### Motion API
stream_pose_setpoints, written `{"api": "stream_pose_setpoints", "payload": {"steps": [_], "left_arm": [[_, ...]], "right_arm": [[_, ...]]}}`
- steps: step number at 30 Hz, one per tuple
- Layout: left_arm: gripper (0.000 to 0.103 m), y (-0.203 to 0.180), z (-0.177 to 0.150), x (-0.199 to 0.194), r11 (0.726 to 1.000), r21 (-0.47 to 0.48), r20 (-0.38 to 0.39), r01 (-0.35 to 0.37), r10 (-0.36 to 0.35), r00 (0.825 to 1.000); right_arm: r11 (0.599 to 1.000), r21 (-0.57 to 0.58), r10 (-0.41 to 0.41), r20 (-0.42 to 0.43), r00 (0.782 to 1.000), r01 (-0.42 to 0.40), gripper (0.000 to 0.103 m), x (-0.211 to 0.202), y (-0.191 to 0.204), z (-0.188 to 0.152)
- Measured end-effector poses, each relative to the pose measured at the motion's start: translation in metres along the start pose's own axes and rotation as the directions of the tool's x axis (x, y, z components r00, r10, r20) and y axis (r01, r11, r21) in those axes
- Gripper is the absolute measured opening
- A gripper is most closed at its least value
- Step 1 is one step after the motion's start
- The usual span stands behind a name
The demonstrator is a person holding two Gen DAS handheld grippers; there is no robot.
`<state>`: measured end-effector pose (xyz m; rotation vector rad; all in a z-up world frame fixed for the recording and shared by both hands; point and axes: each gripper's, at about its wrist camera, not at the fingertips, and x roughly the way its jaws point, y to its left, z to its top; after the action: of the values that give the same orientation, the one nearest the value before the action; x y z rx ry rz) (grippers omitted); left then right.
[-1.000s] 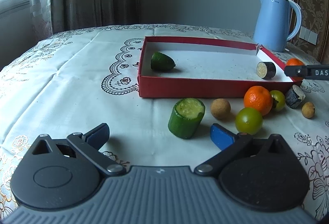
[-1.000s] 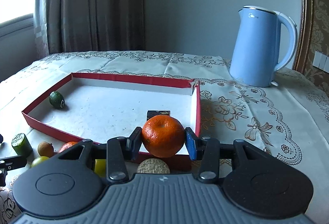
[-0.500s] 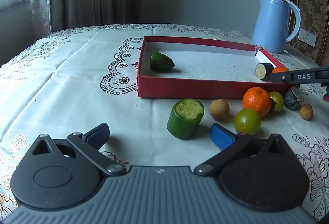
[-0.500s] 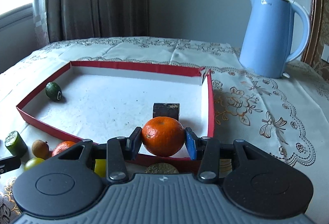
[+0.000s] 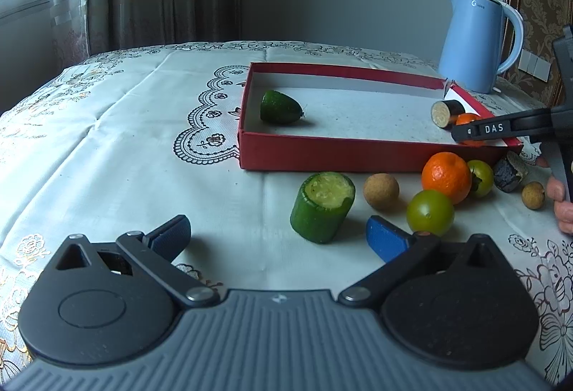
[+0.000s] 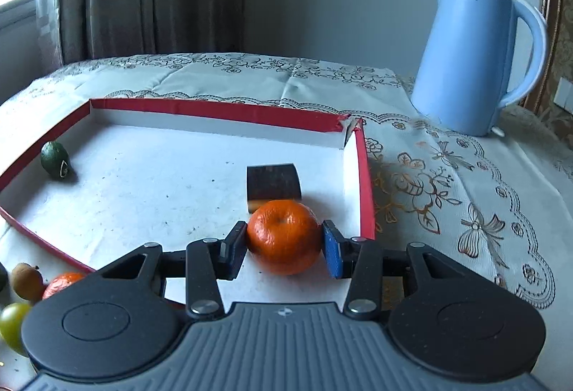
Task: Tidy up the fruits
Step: 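Carry the mandarin with the right gripper into the tray and release, then grasp the cut cucumber piece with the left gripper while the right gripper withdraws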
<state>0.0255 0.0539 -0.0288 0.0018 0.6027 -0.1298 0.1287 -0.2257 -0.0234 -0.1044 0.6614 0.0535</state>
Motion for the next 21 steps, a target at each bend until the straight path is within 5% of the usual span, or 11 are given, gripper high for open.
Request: {"api": "stream_pose_setpoints", "payload": {"steps": [2, 6, 15, 21], "left_arm": [[0.103, -0.001, 0.0, 0.001, 1.0, 0.001, -0.002, -0.001, 0.001, 1.0], [0.103, -0.001, 0.0, 0.001, 1.0, 0.004, -0.001, -0.008, 0.008, 1.0], [0.103, -0.004, -0.001, 0.002, 0.999, 0.017, -0.005, -0.032, 0.032, 0.999], [0.103, -0.008, 0.003, 0.006, 0.997, 0.034, -0.022, -0.07, 0.071, 0.997]], "right_arm": [[1.0, -0.005, 0.003, 0.0, 1.0, -0.003, 0.047, -0.003, 0.0, -0.001], [1.0, 0.015, 0.007, 0.03, 1.0, -0.007, 0.071, -0.017, -0.004, -0.001], [0.997, 0.045, -0.068, 0.25, 0.966, 0.058, 0.08, -0.078, -0.015, -0.032], [0.984, 0.168, -0.111, 0.309, 0.944, 0.061, 0.087, -0.099, -0.042, -0.054]]}}
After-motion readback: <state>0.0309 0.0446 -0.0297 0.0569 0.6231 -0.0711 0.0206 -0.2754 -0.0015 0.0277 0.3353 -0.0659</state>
